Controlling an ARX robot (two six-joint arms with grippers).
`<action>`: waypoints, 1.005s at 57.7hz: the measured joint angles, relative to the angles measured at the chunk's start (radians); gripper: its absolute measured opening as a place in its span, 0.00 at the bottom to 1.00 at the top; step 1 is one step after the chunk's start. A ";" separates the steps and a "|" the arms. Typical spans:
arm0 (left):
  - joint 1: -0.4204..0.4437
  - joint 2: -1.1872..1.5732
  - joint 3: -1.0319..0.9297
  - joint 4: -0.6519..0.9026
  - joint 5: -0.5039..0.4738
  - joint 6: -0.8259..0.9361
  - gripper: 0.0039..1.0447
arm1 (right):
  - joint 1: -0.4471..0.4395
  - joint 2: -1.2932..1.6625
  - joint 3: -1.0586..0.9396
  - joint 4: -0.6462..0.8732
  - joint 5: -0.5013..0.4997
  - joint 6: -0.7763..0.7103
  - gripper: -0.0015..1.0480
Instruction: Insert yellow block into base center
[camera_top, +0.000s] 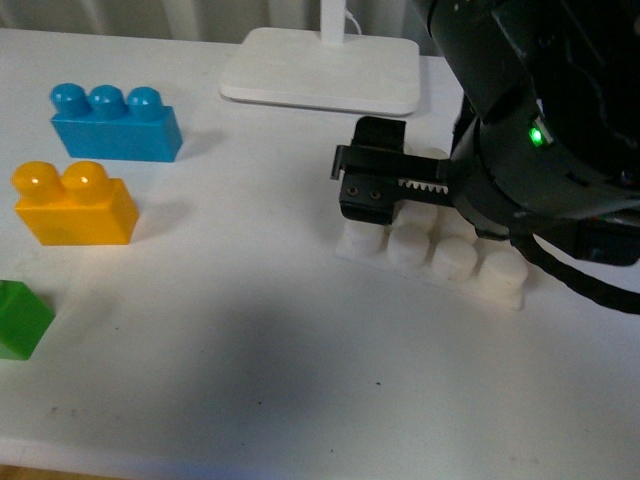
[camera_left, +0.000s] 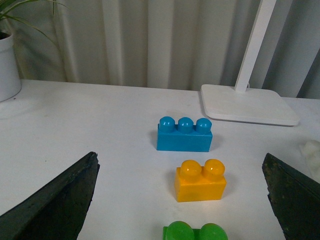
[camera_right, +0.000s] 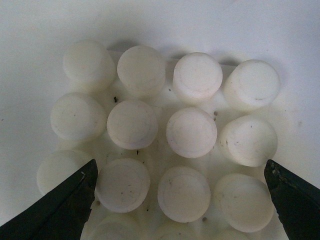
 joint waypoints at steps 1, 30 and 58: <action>0.000 0.000 0.000 0.000 0.000 0.000 0.94 | -0.004 -0.005 -0.004 0.002 -0.008 -0.003 0.92; 0.000 0.000 0.000 0.000 0.000 0.000 0.94 | -0.251 -0.388 -0.151 0.019 -0.322 -0.269 0.91; 0.000 0.000 0.000 0.000 0.000 0.000 0.94 | -0.657 -0.871 -0.330 0.031 -0.623 -0.506 0.91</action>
